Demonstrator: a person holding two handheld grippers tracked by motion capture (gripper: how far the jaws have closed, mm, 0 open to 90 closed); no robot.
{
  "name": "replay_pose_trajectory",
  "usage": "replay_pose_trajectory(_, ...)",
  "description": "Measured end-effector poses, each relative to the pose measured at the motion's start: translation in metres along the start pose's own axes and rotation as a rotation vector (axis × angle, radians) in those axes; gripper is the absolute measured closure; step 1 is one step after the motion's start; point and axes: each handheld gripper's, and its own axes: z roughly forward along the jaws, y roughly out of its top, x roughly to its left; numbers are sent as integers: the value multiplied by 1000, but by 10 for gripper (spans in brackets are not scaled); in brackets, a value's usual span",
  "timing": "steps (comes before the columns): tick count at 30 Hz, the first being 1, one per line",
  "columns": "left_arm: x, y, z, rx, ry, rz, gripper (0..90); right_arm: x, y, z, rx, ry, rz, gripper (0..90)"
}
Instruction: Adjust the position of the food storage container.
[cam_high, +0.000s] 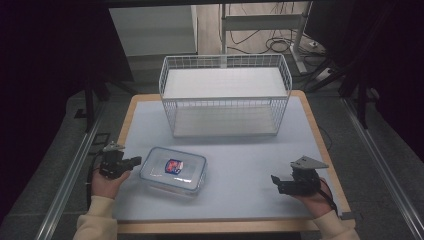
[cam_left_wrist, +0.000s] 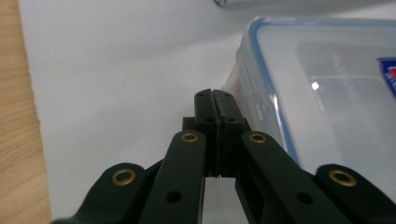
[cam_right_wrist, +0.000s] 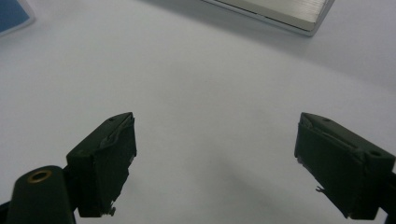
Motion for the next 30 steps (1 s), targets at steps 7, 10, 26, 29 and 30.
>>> replay_pose_trajectory(7, -4, -13, 7, 27, -27, -12, 900, 0, 0, -2, -16, -25, -8, 146)
replay_pose_trajectory(10, -5, -15, 10, 41, -42, -9, 900, 1, 3, -6, -45, -28, -6, 148)
replay_pose_trajectory(26, -15, -19, 8, 41, -67, 22, 900, 0, 2, -4, -23, -9, 5, 147)
replay_pose_trajectory(29, -26, -18, 10, 46, -72, 53, 900, 0, 3, -5, -24, -12, 3, 147)
replay_pose_trajectory(30, -29, -17, 10, 48, -80, 60, 900, 0, 3, -5, -25, -14, 4, 147)
